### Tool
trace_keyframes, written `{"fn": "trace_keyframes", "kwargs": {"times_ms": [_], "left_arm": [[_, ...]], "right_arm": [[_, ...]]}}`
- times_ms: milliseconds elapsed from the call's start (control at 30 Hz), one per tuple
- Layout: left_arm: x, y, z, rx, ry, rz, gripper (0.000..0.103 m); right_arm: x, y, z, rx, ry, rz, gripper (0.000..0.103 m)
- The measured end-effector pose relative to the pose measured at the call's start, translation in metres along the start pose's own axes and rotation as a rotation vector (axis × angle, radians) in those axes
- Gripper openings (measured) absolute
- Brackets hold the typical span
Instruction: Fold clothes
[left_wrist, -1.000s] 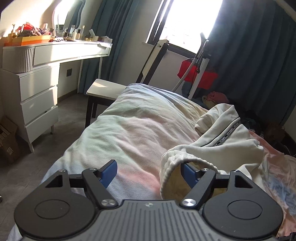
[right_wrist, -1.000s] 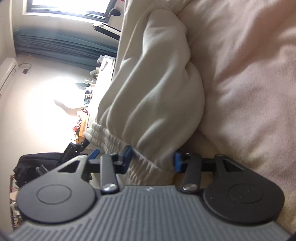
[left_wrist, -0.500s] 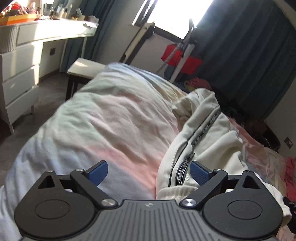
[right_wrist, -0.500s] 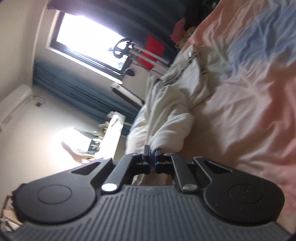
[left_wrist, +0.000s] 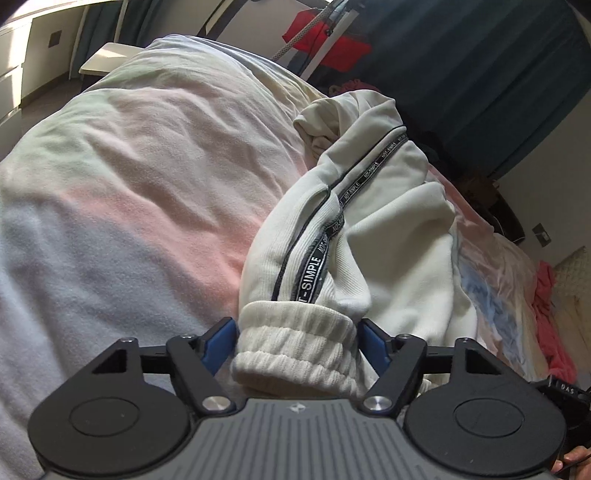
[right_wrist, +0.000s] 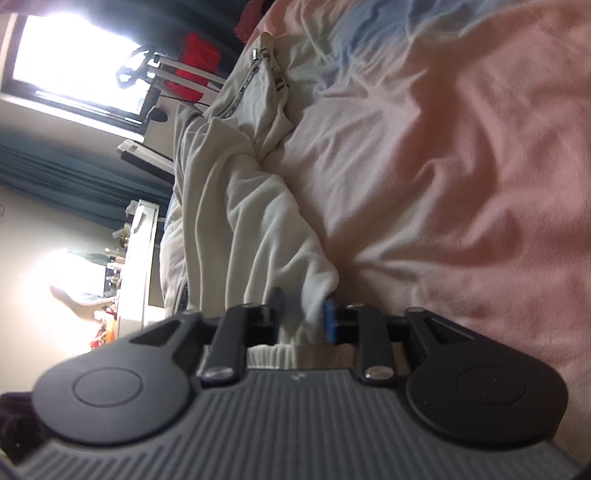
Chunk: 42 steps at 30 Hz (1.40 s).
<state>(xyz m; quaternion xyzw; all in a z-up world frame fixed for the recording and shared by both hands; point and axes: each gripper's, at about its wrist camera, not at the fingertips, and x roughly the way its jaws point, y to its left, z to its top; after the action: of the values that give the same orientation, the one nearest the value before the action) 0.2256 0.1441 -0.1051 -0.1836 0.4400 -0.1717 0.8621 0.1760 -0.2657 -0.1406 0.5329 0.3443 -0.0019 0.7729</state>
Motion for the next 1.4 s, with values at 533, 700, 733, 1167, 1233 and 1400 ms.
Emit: {"fn": "trace_keyframes", "kwargs": {"times_ms": [533, 700, 733, 1167, 1233, 1400], "left_arm": [[-0.033, 0.004, 0.042, -0.048, -0.155, 0.157, 0.016], [-0.063, 0.015, 0.109, 0.001, -0.231, 0.279, 0.015], [-0.068, 0.015, 0.126, 0.032, -0.247, 0.311, 0.015], [-0.017, 0.085, 0.315, 0.188, -0.283, 0.691, 0.014], [0.013, 0.11, 0.321, 0.128, -0.244, 0.709, 0.015], [0.05, 0.143, 0.313, 0.05, -0.201, 0.694, 0.021]], "right_arm": [[0.011, 0.037, -0.051, -0.087, 0.086, 0.212, 0.016], [0.039, 0.085, -0.097, -0.103, 0.159, 0.311, 0.013], [0.049, 0.098, -0.105, -0.104, 0.169, 0.337, 0.013], [0.25, 0.259, -0.186, -0.262, 0.437, 0.488, 0.01], [0.272, 0.262, -0.191, -0.284, 0.457, 0.463, 0.01], [0.301, 0.262, -0.195, -0.317, 0.522, 0.426, 0.011]]}}
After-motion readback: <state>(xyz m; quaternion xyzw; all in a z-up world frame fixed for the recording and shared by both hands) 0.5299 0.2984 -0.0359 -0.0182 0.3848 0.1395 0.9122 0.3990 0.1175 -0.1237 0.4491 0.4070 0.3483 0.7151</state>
